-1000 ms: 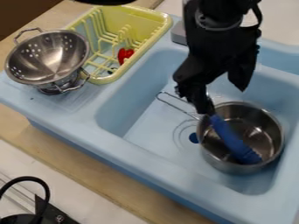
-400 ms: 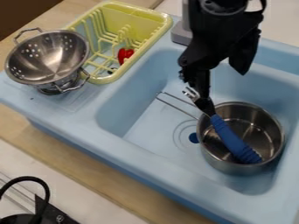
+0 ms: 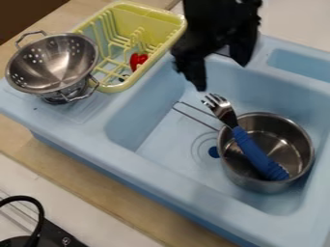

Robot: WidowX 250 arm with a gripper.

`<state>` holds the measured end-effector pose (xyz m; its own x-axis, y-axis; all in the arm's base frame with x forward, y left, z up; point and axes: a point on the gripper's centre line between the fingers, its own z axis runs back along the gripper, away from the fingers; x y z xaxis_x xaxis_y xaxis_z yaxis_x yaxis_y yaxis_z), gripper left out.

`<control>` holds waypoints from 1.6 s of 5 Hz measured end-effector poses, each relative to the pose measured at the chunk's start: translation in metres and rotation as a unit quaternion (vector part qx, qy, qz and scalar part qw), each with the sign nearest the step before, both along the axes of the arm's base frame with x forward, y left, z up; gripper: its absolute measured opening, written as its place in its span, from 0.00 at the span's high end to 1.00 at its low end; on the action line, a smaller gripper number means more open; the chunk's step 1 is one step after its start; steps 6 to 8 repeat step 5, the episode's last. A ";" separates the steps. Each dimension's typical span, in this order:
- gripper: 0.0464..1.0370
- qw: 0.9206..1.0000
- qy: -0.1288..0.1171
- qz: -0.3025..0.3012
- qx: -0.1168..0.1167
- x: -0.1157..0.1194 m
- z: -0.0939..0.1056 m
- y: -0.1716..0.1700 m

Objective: Put the fork inside the silver pan in the sink

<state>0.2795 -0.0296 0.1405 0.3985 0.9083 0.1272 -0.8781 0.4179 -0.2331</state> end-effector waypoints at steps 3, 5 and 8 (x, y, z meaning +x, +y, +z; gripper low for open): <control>0.04 0.998 0.020 -0.064 -0.008 0.000 0.021 0.071; 0.04 0.994 0.057 -0.098 -0.011 0.020 0.017 0.106; 0.04 0.994 0.057 -0.098 -0.011 0.020 0.017 0.106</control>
